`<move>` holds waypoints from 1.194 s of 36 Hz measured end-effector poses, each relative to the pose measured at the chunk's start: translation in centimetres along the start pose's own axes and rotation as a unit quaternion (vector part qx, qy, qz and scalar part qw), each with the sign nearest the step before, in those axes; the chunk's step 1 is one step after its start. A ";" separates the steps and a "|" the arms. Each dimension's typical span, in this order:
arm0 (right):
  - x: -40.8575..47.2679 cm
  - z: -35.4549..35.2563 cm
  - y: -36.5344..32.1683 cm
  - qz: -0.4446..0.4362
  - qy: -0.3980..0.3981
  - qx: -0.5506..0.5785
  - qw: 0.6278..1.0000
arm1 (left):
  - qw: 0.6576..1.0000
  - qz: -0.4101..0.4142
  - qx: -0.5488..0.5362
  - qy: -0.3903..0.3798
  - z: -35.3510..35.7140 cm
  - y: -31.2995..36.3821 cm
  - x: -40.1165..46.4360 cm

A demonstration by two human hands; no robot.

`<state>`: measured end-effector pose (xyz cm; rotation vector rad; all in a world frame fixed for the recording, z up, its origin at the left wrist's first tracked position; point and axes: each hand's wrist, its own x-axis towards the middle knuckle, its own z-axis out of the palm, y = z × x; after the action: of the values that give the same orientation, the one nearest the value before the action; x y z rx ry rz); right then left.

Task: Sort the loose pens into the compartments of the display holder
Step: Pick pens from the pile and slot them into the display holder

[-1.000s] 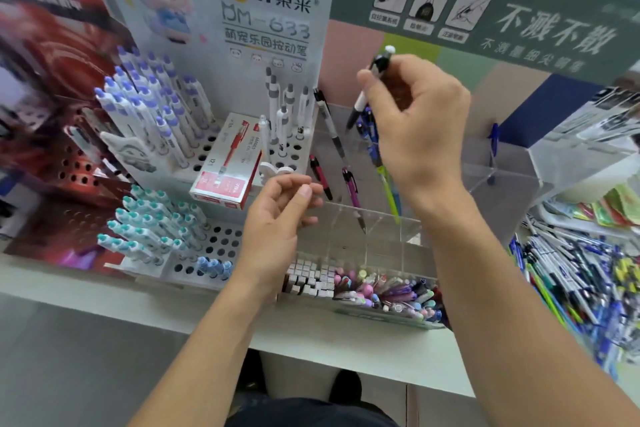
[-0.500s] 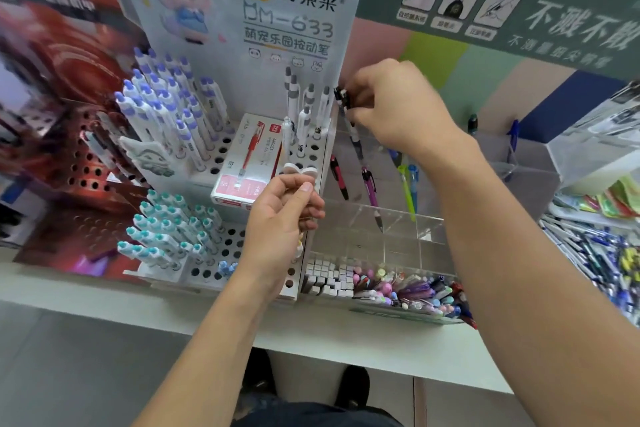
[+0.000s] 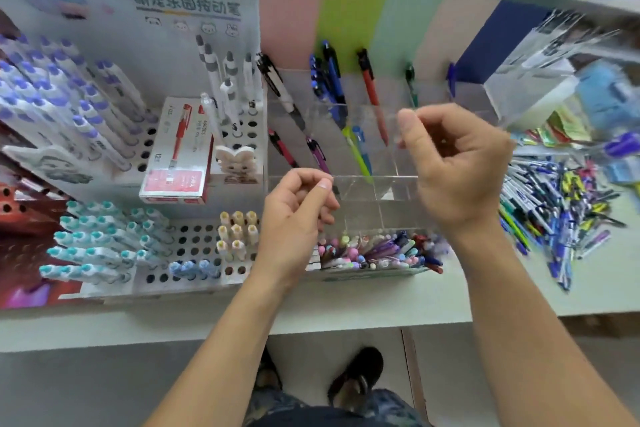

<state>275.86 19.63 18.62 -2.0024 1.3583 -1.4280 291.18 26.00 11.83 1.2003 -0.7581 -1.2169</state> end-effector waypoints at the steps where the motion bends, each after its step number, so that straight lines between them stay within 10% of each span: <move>1: -1.3 -1.1 1.6 0.047 0.004 0.006 0.999 | 1.000 -0.010 0.006 -0.015 1.1 -0.5 -0.3; 11: -11.5 -14.6 16.9 0.494 0.000 0.082 0.865 | 0.952 -0.185 0.154 -0.191 17.3 -10.0 -5.4; 23: -16.5 -31.9 28.8 0.535 -0.056 0.045 0.842 | 0.933 -0.255 0.234 -0.102 35.7 -21.0 -11.2; 43: -6.6 -30.2 41.6 0.495 -0.160 -0.021 0.854 | 0.880 -0.304 0.284 0.228 43.4 -28.4 9.3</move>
<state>228.51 12.17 -1.18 -1.1055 1.8270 -0.5536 244.98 7.61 -5.66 2.2439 -0.3827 -1.1502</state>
